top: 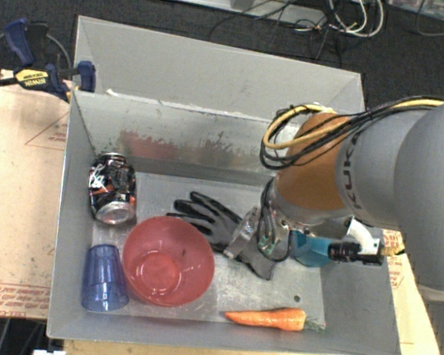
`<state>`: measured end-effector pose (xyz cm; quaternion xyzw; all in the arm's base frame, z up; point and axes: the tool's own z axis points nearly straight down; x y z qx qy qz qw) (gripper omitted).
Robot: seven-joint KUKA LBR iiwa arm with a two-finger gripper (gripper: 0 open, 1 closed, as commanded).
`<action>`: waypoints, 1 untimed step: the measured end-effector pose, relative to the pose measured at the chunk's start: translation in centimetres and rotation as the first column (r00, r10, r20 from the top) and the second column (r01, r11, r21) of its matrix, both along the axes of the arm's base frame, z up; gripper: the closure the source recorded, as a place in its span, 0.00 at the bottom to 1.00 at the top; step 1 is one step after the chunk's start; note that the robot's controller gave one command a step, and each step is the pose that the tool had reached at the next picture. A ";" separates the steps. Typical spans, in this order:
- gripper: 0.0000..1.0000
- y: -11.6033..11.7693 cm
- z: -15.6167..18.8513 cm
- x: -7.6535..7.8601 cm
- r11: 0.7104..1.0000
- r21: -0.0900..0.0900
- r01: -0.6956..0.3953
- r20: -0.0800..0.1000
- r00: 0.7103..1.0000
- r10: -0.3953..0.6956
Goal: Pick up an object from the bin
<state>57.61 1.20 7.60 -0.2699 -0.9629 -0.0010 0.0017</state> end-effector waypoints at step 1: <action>1.00 0.0 1.7 0.0 1.000 0.000 0.000 0.001 1.000 0.000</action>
Offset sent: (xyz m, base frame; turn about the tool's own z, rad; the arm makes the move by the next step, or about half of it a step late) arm 0.0000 -0.0001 0.0213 0.0000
